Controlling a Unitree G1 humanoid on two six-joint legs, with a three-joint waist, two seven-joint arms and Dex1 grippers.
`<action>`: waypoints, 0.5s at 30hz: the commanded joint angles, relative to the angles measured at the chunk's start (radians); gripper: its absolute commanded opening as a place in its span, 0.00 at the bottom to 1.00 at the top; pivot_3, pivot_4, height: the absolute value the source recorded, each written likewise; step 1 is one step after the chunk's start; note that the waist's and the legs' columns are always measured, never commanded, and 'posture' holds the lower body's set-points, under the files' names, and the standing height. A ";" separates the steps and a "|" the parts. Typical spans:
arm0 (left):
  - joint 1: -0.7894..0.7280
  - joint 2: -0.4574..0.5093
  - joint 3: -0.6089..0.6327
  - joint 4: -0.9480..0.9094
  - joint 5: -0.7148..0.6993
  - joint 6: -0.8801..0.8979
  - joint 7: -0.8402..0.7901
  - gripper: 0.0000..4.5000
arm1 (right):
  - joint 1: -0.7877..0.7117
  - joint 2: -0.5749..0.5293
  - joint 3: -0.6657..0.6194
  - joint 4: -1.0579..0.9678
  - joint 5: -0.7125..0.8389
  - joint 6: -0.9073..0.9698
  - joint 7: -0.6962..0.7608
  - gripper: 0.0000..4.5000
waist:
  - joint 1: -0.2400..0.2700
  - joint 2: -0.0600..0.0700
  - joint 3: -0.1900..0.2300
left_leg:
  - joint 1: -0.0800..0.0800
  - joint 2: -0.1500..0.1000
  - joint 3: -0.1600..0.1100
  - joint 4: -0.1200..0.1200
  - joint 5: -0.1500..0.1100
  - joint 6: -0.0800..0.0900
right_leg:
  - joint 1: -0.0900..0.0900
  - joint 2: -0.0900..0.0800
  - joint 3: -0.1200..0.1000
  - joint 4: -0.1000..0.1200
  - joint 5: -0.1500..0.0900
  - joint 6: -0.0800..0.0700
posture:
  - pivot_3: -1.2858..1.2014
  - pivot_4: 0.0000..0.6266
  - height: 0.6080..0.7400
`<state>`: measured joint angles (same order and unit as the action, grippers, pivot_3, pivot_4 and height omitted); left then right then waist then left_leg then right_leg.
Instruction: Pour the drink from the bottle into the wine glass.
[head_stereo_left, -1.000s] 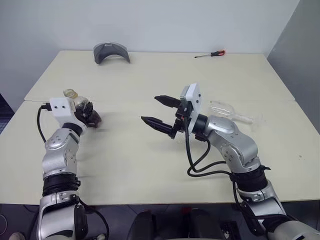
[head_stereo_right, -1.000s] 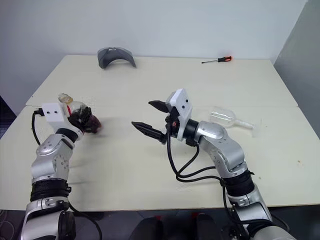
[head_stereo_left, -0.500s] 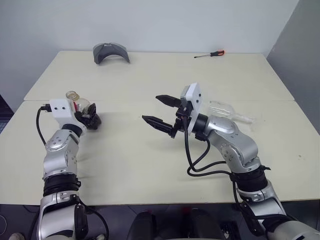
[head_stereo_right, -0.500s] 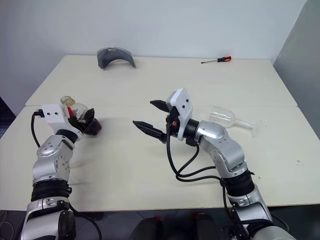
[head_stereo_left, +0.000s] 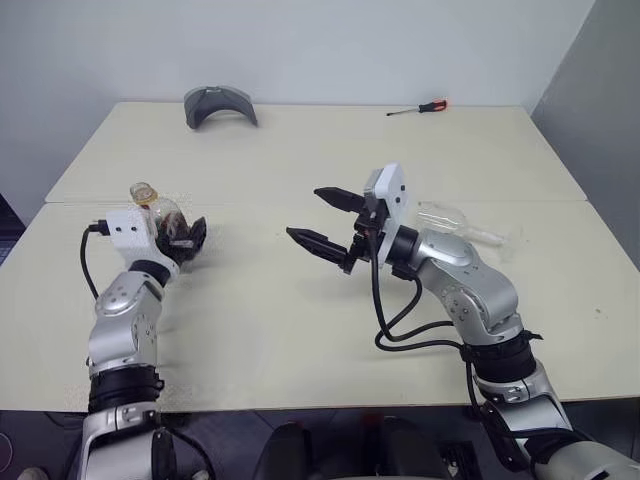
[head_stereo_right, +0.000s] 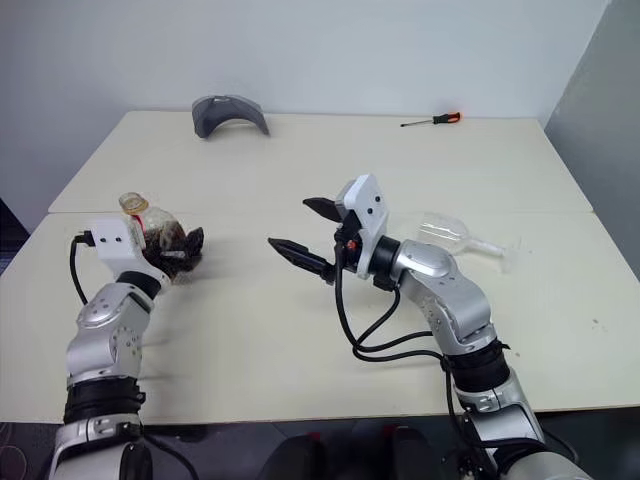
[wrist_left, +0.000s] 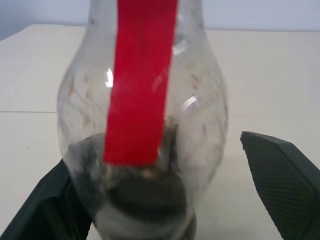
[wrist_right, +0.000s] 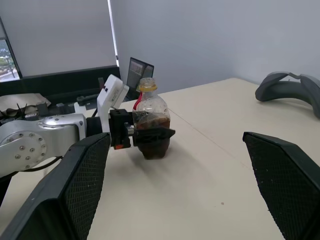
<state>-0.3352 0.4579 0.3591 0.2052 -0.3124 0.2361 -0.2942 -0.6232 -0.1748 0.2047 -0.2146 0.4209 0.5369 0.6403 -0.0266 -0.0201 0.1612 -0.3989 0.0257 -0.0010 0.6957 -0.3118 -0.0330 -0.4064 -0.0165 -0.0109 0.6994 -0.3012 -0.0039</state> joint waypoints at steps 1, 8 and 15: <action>0.052 -0.002 0.025 -0.152 -0.010 0.032 0.038 1.00 | -0.009 0.006 -0.018 -0.032 0.013 -0.012 -0.001 1.00 | 0.000 0.000 0.000 | 0.000 0.000 0.000 0.000 0.000 0.000 | 0.000 0.000 0.000 0.000 0.000 0.000 | 0.52 0.24 1.00; 0.194 -0.011 0.073 -0.353 -0.055 0.140 0.070 1.00 | 0.017 0.002 -0.015 -0.038 0.010 -0.016 -0.003 1.00 | 0.000 0.000 0.000 | 0.000 0.000 0.000 0.000 -0.002 0.003 | 0.000 0.000 0.000 0.000 0.000 0.000 | 0.52 0.24 1.00; 0.353 -0.013 0.083 -0.629 -0.152 0.295 0.065 1.00 | 0.081 -0.025 -0.030 -0.096 0.020 0.015 -0.019 1.00 | 0.002 0.000 0.000 | 0.000 0.000 0.000 0.000 -0.002 0.004 | 0.000 0.000 0.000 0.000 0.000 0.000 | 0.52 0.24 1.00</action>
<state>0.0040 0.4369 0.4447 -0.3079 -0.4244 0.4951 -0.2142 -0.5547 -0.1904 0.1992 -0.2432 0.4212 0.5448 0.6283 -0.0249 -0.0206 0.1609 -0.3987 0.0259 -0.0015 0.6952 -0.3139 -0.0293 -0.4057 -0.0167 -0.0109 0.6989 -0.3012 -0.0039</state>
